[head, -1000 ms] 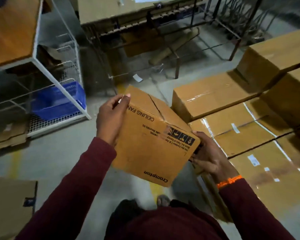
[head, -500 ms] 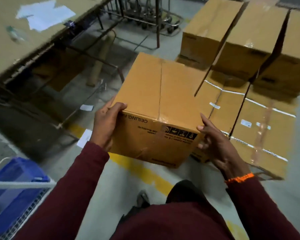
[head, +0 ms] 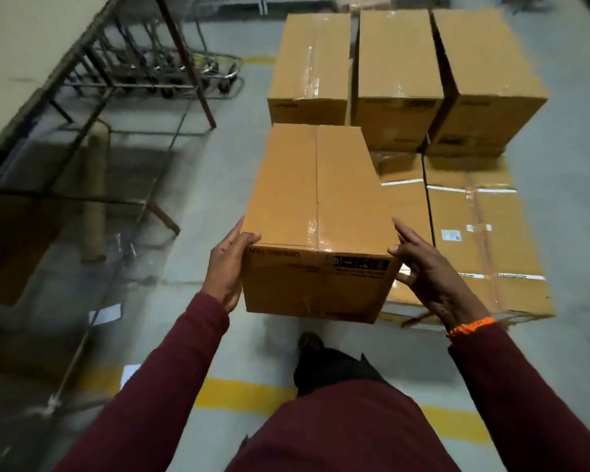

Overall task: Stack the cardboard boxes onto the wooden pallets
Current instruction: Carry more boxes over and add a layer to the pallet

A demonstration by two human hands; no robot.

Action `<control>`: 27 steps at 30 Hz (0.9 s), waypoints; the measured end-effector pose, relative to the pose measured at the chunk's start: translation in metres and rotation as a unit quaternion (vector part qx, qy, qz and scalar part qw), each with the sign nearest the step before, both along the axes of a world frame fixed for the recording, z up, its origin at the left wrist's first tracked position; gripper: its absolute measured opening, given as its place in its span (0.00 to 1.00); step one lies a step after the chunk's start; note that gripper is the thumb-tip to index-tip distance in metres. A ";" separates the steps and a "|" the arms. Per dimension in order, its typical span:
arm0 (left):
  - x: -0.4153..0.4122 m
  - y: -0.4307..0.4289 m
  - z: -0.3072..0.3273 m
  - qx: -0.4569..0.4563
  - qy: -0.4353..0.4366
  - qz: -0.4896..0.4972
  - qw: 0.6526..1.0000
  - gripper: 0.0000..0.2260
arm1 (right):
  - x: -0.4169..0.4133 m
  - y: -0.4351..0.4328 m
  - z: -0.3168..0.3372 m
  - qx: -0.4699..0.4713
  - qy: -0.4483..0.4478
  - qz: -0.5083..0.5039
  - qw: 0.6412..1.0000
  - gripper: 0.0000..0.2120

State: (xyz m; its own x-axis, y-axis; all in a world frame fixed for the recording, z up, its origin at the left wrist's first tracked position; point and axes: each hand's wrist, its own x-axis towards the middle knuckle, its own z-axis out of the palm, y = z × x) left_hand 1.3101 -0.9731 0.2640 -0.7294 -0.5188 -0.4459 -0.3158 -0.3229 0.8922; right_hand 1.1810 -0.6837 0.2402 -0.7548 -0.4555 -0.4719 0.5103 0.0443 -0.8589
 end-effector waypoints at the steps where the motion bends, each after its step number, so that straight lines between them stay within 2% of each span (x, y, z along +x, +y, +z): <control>1: -0.006 -0.012 -0.006 0.008 -0.005 -0.006 1.000 0.20 | -0.008 -0.010 -0.007 0.004 -0.002 0.000 1.000 0.30; 4: -0.025 -0.048 -0.033 0.026 -0.034 -0.030 0.999 0.22 | -0.034 -0.041 -0.022 0.010 -0.017 0.005 1.000 0.32; 10: -0.049 -0.098 -0.078 0.037 -0.162 -0.133 0.977 0.32 | -0.046 -0.096 -0.048 0.091 -0.088 0.017 0.992 0.41; 14: -0.063 -0.135 -0.092 0.049 -0.175 -0.192 0.964 0.30 | -0.034 -0.133 -0.070 0.096 -0.129 -0.066 0.985 0.39; 21: -0.083 -0.194 -0.105 0.085 -0.193 -0.298 0.931 0.31 | -0.024 -0.186 -0.093 0.170 -0.116 -0.181 0.962 0.35; 27: -0.091 -0.213 -0.112 0.098 -0.192 -0.361 0.907 0.36 | -0.021 -0.209 -0.099 0.193 -0.119 -0.251 0.941 0.34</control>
State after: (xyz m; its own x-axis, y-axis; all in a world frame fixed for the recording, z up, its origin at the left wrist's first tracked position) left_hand 1.2196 -1.1865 0.1523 -0.6190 0.1490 -0.7711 -0.7834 -0.0485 0.6196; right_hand 1.1596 -0.8925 0.1414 -0.6814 0.1702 -0.7119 0.7258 0.0319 -0.6871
